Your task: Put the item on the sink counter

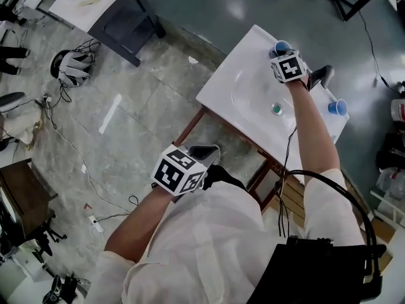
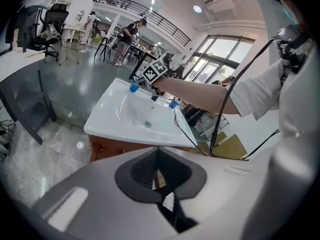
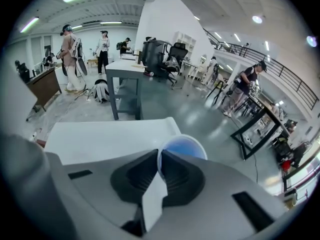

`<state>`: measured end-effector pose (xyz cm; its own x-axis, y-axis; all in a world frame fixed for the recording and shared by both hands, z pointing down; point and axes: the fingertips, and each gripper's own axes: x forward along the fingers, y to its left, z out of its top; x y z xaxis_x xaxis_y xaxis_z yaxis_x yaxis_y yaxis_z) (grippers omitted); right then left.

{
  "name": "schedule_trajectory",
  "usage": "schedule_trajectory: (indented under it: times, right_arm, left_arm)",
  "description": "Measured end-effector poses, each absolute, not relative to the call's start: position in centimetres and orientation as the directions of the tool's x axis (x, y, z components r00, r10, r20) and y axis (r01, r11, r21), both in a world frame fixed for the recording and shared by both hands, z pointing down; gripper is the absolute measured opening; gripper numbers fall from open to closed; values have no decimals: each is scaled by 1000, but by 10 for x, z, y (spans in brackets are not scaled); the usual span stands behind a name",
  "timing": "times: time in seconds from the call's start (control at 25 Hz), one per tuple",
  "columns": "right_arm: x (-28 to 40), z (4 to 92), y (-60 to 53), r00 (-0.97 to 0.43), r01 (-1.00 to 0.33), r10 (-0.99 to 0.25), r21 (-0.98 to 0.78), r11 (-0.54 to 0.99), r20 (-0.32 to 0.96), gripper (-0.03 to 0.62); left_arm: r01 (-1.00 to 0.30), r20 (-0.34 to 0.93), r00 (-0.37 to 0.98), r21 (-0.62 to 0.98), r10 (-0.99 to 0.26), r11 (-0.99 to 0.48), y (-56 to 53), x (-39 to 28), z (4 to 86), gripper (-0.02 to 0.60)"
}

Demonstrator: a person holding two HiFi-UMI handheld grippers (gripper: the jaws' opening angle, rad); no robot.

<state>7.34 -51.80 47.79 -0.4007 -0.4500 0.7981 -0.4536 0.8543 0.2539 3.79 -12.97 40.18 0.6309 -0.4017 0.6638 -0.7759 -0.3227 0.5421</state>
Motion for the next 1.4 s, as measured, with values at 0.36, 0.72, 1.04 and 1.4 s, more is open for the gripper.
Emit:
schedule_trajectory:
  times: [0.36, 0.72, 1.04, 1.4]
  right_arm:
    - [61, 432, -428, -465, -378, -416, 250, 891, 781, 19]
    - [59, 406, -286, -483, -357, -388, 228, 906, 785, 18]
    - [57, 427, -148, -493, -392, -354, 161, 906, 794, 18]
    - [75, 525, -59, -451, -444, -292, 72, 893, 843, 18]
  left_arm:
    - [-728, 648, 678, 529, -347, -435, -96, 24, 390, 6]
    - [-649, 629, 730, 515, -268, -560, -27, 7, 383, 6]
    - [-578, 618, 765, 537, -180, -614, 54, -9, 396, 6]
    - [-558, 647, 757, 567, -93, -606, 97, -4, 437, 6]
